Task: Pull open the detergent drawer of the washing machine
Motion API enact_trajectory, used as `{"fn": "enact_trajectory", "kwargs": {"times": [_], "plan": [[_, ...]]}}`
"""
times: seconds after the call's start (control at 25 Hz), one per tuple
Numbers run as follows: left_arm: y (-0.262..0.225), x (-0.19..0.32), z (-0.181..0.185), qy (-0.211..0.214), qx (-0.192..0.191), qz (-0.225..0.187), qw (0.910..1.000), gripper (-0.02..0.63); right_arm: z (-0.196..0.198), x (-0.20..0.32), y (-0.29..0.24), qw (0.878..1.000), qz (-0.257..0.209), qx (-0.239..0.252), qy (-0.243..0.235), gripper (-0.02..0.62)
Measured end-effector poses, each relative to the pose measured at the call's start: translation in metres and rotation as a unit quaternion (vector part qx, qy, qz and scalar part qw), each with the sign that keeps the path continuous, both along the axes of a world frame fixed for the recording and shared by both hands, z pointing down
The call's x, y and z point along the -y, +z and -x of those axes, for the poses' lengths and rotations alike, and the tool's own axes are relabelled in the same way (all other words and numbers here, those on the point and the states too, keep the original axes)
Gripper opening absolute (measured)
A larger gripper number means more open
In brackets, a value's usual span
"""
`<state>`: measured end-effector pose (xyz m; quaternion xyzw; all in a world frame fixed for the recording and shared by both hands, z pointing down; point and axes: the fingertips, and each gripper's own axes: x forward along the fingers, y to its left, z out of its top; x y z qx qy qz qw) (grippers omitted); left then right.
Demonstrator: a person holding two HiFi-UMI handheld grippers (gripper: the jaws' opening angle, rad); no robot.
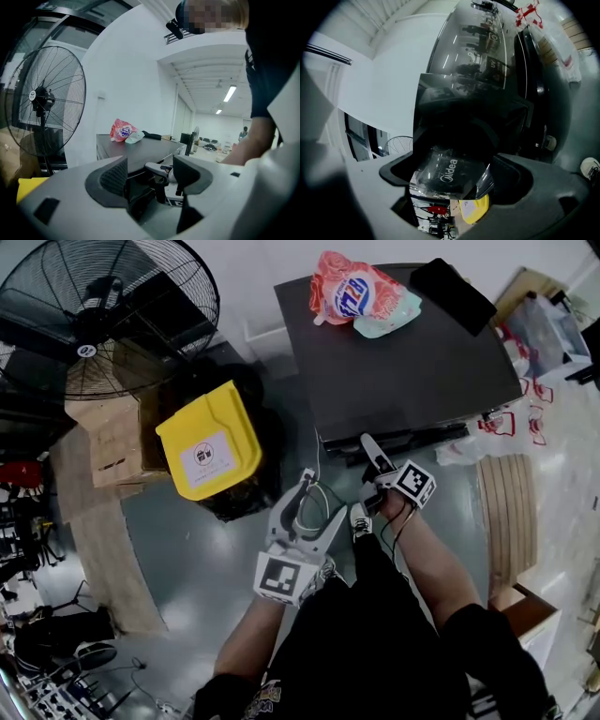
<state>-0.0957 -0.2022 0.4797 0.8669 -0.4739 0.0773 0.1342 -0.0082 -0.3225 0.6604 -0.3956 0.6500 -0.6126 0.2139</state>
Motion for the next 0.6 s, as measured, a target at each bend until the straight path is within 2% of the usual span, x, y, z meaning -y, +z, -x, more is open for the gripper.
{"fn": "enact_trajectory", "kwargs": {"times": [0.12, 0.24, 0.44, 0.6], "plan": [[0.001, 0.001, 0.000, -0.002, -0.003, 0.001, 1.0000, 0.278, 0.001, 0.002, -0.003, 1.000, -0.016, 0.003, -0.002, 0.499], [0.002, 0.000, -0.003, -0.002, -0.006, 0.000, 1.0000, 0.277, 0.000, -0.001, 0.001, 1.000, -0.003, -0.004, 0.002, 0.494], [-0.001, -0.004, -0.008, 0.000, -0.008, -0.001, 1.0000, 0.277, 0.000, -0.002, -0.001, 1.000, -0.008, 0.004, 0.002, 0.489], [-0.004, -0.010, -0.008, 0.000, -0.009, -0.001, 1.0000, 0.276, 0.000, -0.007, -0.005, 1.000, -0.026, 0.012, -0.001, 0.488]]}}
